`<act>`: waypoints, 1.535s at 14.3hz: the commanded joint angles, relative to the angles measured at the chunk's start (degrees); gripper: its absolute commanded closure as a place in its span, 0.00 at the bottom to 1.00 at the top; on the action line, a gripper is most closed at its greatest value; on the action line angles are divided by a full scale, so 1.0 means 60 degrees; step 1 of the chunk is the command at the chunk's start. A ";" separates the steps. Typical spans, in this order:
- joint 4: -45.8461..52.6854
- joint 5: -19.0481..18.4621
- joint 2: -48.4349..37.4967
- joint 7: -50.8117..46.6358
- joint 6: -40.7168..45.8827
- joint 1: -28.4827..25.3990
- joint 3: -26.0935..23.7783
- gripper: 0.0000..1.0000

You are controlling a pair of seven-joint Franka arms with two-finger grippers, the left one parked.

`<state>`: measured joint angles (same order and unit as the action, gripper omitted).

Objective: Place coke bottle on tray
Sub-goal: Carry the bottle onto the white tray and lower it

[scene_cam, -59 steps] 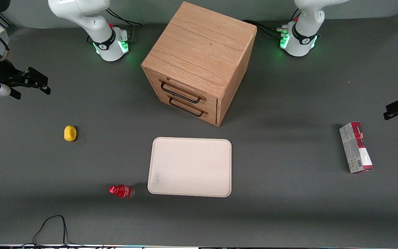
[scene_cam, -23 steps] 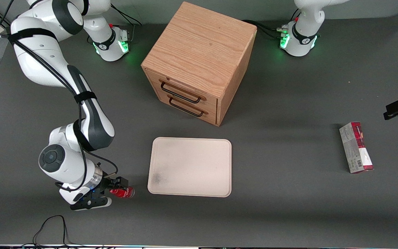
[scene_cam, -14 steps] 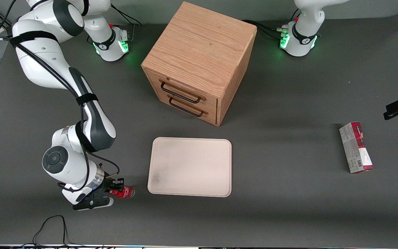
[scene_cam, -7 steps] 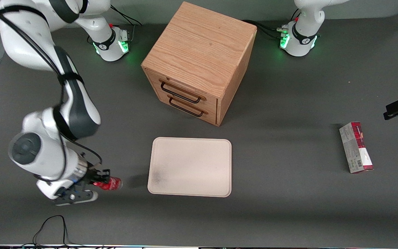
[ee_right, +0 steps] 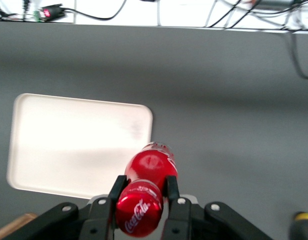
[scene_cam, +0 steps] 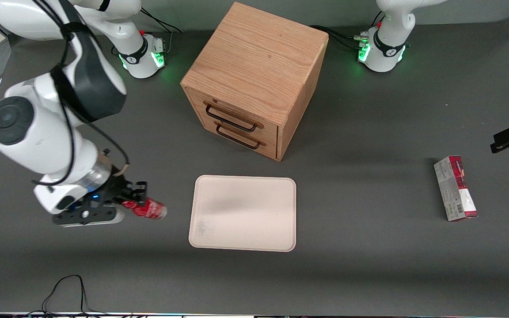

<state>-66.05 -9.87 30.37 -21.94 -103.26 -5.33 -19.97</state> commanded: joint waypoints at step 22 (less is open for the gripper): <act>-0.1794 -0.1313 0.1969 -0.1089 -0.4309 -0.0459 -0.0114 0.00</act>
<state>-77.11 -15.85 42.72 -27.02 -128.51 -8.17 -20.53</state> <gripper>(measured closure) 0.300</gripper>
